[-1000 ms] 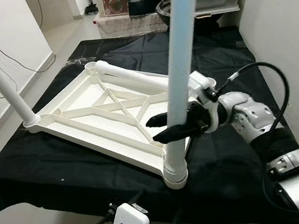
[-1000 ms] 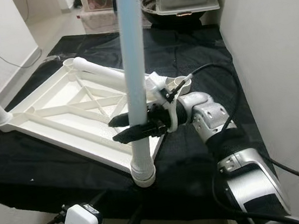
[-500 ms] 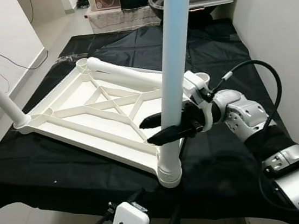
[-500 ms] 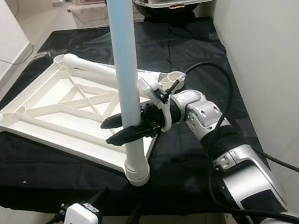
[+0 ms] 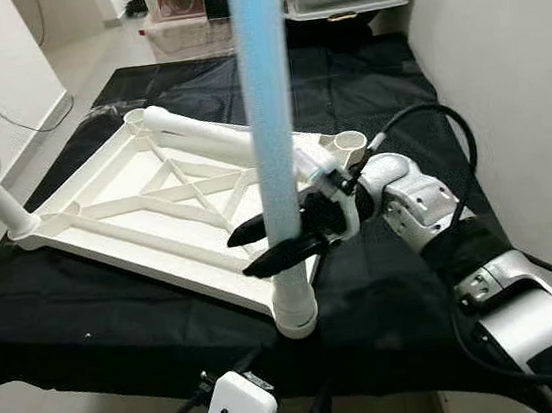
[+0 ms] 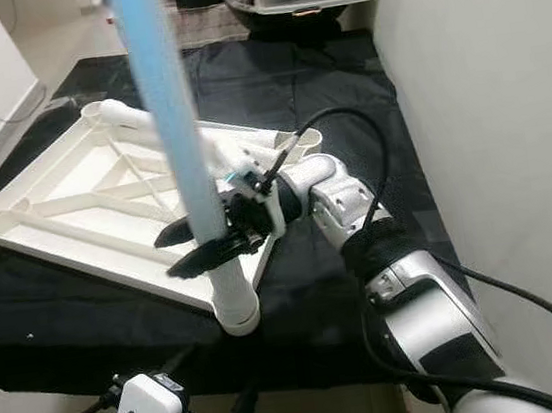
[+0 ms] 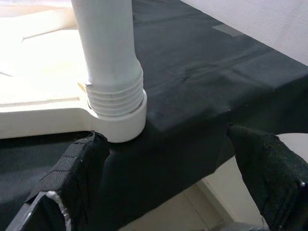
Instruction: Building children table
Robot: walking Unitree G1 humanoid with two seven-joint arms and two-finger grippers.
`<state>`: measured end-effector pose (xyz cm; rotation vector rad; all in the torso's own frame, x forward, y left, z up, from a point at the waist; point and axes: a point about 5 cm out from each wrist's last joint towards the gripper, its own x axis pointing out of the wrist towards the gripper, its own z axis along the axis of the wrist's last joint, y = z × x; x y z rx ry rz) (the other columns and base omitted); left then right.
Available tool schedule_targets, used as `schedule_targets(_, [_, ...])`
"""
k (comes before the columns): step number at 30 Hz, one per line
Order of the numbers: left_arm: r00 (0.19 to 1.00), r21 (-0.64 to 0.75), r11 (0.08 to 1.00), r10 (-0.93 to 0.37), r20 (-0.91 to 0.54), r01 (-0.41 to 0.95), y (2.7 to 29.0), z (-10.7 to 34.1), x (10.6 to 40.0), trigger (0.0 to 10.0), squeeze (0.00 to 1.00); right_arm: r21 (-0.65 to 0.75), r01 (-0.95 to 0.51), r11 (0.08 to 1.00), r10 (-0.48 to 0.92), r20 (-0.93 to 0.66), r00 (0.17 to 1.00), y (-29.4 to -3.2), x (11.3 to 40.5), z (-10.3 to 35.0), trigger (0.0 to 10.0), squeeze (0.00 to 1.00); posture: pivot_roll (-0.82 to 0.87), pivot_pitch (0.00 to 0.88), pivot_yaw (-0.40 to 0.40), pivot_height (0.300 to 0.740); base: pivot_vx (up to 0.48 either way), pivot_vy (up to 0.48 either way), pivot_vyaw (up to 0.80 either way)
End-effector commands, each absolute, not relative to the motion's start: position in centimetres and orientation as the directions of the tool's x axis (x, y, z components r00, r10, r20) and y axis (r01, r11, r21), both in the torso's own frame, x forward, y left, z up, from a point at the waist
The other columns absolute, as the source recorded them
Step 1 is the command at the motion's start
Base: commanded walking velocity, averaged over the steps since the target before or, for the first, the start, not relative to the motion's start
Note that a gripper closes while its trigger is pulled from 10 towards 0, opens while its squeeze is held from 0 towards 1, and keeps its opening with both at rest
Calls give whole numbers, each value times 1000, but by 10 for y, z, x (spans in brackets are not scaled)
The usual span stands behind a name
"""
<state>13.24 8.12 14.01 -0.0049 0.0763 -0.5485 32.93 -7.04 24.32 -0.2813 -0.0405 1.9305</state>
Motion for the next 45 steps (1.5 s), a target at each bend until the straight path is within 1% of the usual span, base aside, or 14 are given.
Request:
schedule_targets(1, [841, -39, 844, -536, -77, 535, 77, 141, 128, 10000, 0, -111, -922, -370, 894, -313, -321, -76, 330, 218, 10000, 0, 37, 200, 25, 740, 0, 0, 0])
schedule_targets(6, [841, -35, 845, -535, -78, 534, 76, 140, 129, 10000, 0, -131, -913, -388, 883, -338, -326, -74, 328, 219, 10000, 0, 34, 200, 22, 740, 0, 0, 0])
schedule_targets(11, [841, -32, 844, -536, -77, 535, 77, 140, 130, 10000, 0, -136, -920, -368, 898, -307, -314, -70, 331, 219, 10000, 0, 30, 199, 26, 740, 0, 0, 0])
schedule_targets(13, [841, -29, 845, -535, -77, 535, 77, 140, 130, 10000, 0, -129, -941, -313, 917, -297, -264, -65, 336, 217, 10000, 0, 30, 199, 26, 740, 0, 0, 0])
schedule_targets(14, [841, -29, 845, -535, -77, 535, 77, 140, 130, 10000, 0, -129, -941, -313, 917, -297, -264, -65, 336, 217, 10000, 0, 30, 199, 26, 740, 0, 0, 0])
schedule_targets(20, [842, -26, 845, -535, -77, 534, 77, 140, 130, 10000, 0, -125, -974, -188, 956, -250, -153, -56, 345, 215, 10000, 0, 30, 199, 26, 740, 0, 0, 0])
schedule_targets(21, [842, -26, 845, -535, -77, 534, 77, 140, 130, 10000, 0, -125, -974, -188, 956, -250, -153, -56, 345, 215, 10000, 0, 30, 199, 26, 740, 0, 0, 0])
schedule_targets(22, [842, -25, 845, -535, -77, 534, 76, 140, 130, 10000, 0, -110, -988, -108, 976, -202, -84, -52, 351, 216, 10000, 0, 28, 197, 22, 740, 0, 0, 0])
schedule_targets(33, [844, -27, 847, -531, -76, 531, 75, 139, 130, 10000, 0, -73, -997, -21, 987, -163, -9, -48, 357, 213, 10000, 0, 26, 188, 16, 740, 0, 0, 0])
schedule_targets(36, [843, -25, 846, -533, -76, 533, 74, 139, 130, 10000, 0, -64, -998, 16, 986, -166, 26, -46, 359, 211, 10000, 0, 26, 184, 16, 740, 0, 0, 0])
schedule_targets(37, [843, -24, 846, -533, -76, 533, 74, 139, 130, 10000, 0, -49, -997, 57, 983, -173, 65, -44, 361, 210, 10000, 0, 26, 184, 16, 740, 0, 0, 0])
schedule_targets(39, [843, -24, 846, -533, -76, 533, 74, 139, 130, 10000, 0, -49, -997, 57, 983, -173, 65, -44, 361, 210, 10000, 0, 26, 184, 16, 740, 0, 0, 0])
schedule_targets(42, [843, -25, 846, -533, -75, 532, 74, 139, 130, 10000, 0, -39, -985, 168, 970, -172, 173, -39, 367, 205, 10000, 0, 25, 178, 11, 740, 0, 0, 0])
schedule_targets(45, [843, -25, 846, -532, -74, 532, 74, 139, 130, 10000, 0, -20, -975, 222, 956, -190, 222, -37, 368, 199, 10000, 0, 25, 175, 11, 740, 0, 0, 0])
